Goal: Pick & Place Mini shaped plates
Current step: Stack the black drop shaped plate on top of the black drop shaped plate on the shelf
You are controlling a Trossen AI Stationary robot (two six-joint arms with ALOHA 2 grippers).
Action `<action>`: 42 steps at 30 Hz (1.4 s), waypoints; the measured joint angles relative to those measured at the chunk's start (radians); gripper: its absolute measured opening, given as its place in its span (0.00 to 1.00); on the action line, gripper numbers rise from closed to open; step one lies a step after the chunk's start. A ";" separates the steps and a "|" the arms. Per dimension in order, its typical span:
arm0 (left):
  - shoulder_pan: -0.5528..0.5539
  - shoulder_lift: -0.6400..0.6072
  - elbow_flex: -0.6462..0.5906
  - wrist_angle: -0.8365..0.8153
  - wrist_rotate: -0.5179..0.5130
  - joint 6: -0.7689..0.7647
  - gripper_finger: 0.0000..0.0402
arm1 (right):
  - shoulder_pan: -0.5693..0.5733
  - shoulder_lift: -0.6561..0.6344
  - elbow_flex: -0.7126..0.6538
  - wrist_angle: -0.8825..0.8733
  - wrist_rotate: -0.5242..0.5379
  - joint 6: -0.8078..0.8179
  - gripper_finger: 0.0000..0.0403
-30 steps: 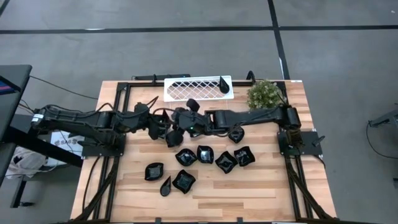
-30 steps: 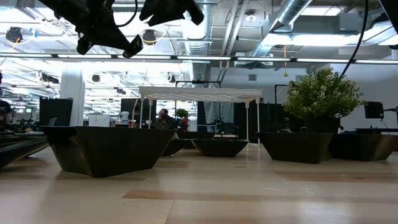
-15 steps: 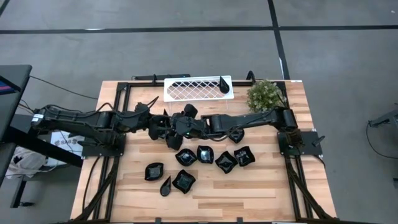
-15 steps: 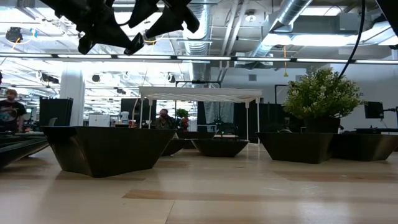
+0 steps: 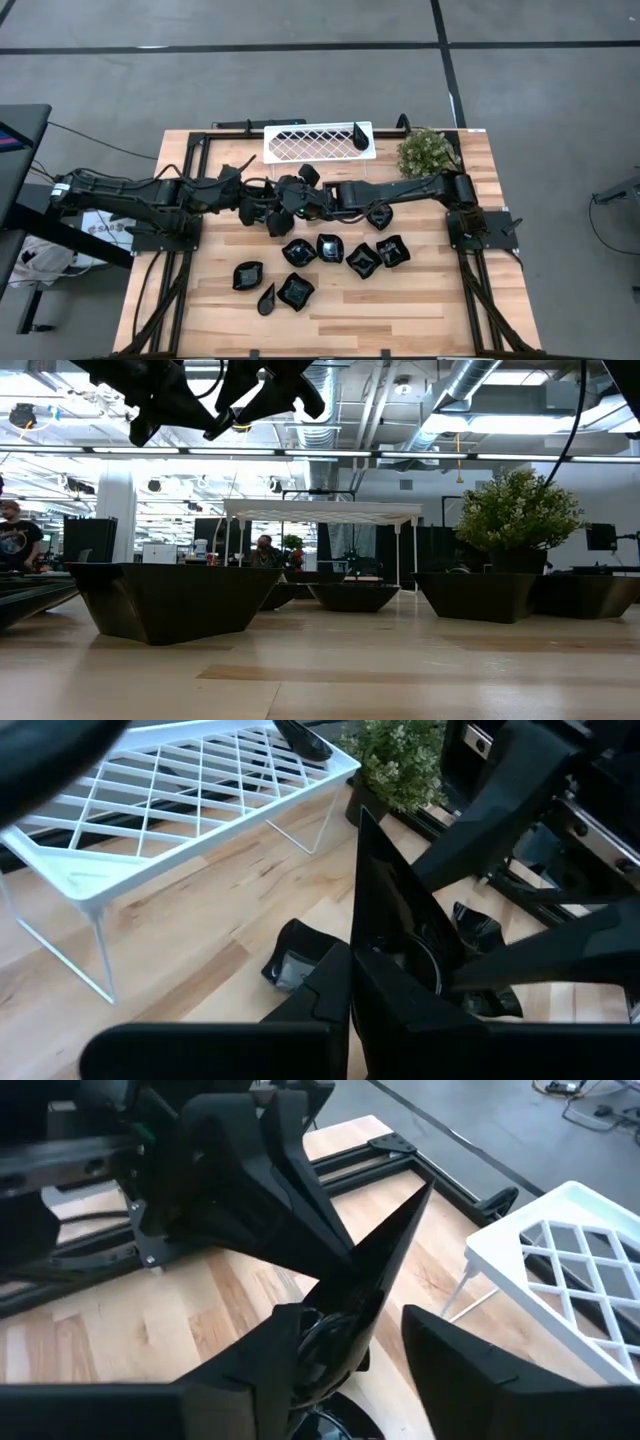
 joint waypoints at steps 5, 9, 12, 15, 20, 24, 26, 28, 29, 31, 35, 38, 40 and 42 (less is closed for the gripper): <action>0.000 0.000 0.000 0.000 0.000 0.001 0.02 | 0.000 0.000 0.000 0.000 -0.001 0.001 0.30; 0.000 0.000 0.000 0.004 0.000 0.002 0.03 | 0.000 0.000 0.000 0.000 -0.002 0.026 0.24; 0.000 0.000 -0.001 0.005 0.000 0.002 0.03 | 0.000 0.000 0.000 0.000 -0.001 0.046 0.20; 0.000 0.000 -0.001 0.005 0.000 0.002 0.03 | -0.001 0.000 0.000 -0.001 0.000 0.048 0.16; 0.000 0.000 -0.001 0.007 0.010 0.002 0.04 | -0.001 0.000 0.000 -0.003 0.003 0.071 0.12; 0.000 0.000 -0.001 0.012 0.011 0.001 0.04 | -0.002 0.000 0.000 -0.005 0.006 0.072 0.07; 0.000 0.000 -0.001 0.015 0.012 0.000 0.04 | -0.002 0.000 -0.001 -0.008 0.008 0.072 0.04; 0.000 0.000 -0.001 0.017 0.022 0.000 0.04 | -0.002 0.000 -0.001 -0.011 0.010 0.072 0.01; 0.000 0.000 -0.001 0.019 0.027 0.000 0.04 | -0.002 0.000 -0.002 -0.012 0.010 0.072 0.01; 0.000 0.000 -0.001 0.021 0.032 0.000 0.04 | -0.002 0.000 -0.002 -0.012 0.010 0.085 0.01; 0.001 0.000 -0.001 0.023 0.042 0.000 0.04 | -0.002 0.000 -0.002 -0.012 0.009 0.107 0.02; 0.001 -0.001 -0.001 0.023 0.057 0.000 0.05 | -0.002 -0.001 -0.002 -0.012 0.006 0.107 0.01; 0.001 -0.007 -0.002 0.023 0.072 0.001 0.06 | -0.001 -0.003 -0.002 -0.014 0.004 0.107 0.01; 0.000 -0.018 -0.002 0.028 0.080 0.009 0.07 | 0.000 -0.004 -0.002 -0.012 0.002 0.108 0.01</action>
